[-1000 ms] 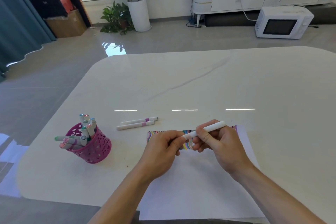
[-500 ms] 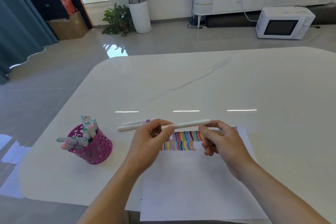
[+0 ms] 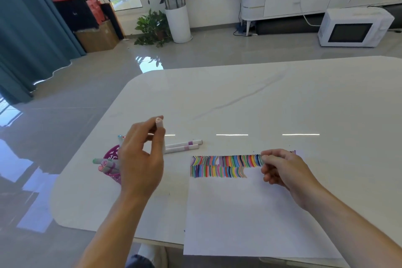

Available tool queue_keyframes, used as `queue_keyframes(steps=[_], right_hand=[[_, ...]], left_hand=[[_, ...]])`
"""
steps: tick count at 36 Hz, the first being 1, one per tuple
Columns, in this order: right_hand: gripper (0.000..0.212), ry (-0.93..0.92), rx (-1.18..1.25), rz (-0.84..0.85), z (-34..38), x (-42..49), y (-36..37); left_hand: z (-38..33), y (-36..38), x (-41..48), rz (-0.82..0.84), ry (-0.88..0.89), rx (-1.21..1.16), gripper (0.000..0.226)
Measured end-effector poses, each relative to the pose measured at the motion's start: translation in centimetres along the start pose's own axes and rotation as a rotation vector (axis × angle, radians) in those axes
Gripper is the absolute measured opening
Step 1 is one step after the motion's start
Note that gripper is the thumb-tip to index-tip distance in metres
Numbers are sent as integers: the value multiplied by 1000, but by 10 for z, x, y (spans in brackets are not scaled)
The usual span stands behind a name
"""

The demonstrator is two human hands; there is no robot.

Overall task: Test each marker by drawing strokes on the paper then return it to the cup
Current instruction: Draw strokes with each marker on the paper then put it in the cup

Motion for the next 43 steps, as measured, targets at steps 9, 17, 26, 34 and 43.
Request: queue_keyframes(steps=[9, 17, 26, 34, 43], right_hand=[[10, 11, -36, 6, -2, -2, 4], [11, -3, -58, -9, -3, -4, 4], [11, -62, -99, -21, -1, -4, 9], [11, -101, -106, -29, -2, -3, 12], [11, -105, -115, -18, -4, -2, 11]], left_hand=[[19, -31, 6, -92, -46, 87, 26], [36, -44, 2, -55, -175, 148, 21], [43, -42, -1, 40, -233, 285, 25], [45, -42, -3, 61, -235, 349, 20], [48, -35, -5, 130, -281, 460, 11]])
Point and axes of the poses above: each hand's wrist, its own x-axis towards the middle knuckle, its own y-axis out of the palm, z = x × y, the point moved 4 cm from there along x, towards the middle knuckle, and after that the axes turned 6 degrees about z, right-handed, at the moved point
